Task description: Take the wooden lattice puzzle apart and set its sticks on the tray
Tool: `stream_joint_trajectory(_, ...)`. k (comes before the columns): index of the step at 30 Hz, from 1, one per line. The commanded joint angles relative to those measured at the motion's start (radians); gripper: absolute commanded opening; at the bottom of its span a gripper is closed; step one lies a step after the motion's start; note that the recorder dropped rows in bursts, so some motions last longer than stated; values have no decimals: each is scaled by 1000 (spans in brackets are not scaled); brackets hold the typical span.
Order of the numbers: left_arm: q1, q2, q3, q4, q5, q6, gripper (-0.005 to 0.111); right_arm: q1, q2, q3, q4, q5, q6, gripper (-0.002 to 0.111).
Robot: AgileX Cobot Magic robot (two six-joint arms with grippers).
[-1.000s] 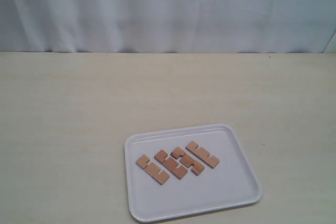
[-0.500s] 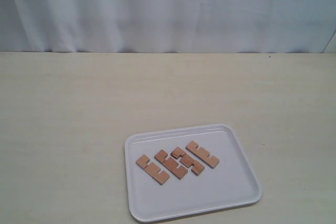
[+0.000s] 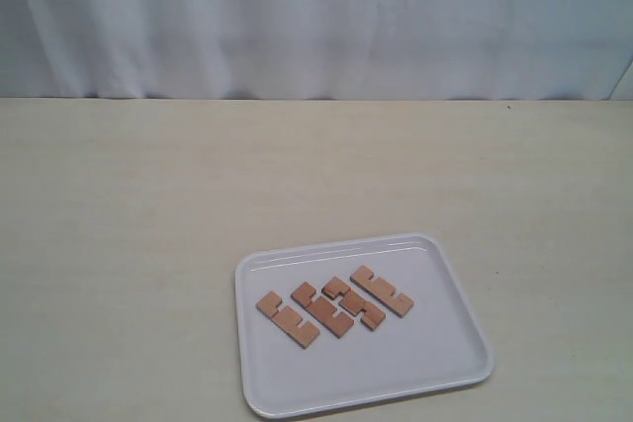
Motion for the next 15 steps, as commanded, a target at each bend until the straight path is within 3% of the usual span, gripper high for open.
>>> stream_joint_trajectory(1, 1, -1, 2, 6, -7, 1, 0, -4, -4, 133, -1, -19, -4, 5)
stream_joint_trajectory(15, 1, -1, 2, 6, -7, 1, 0, -4, -4, 181, 51, 123, -5, 5)
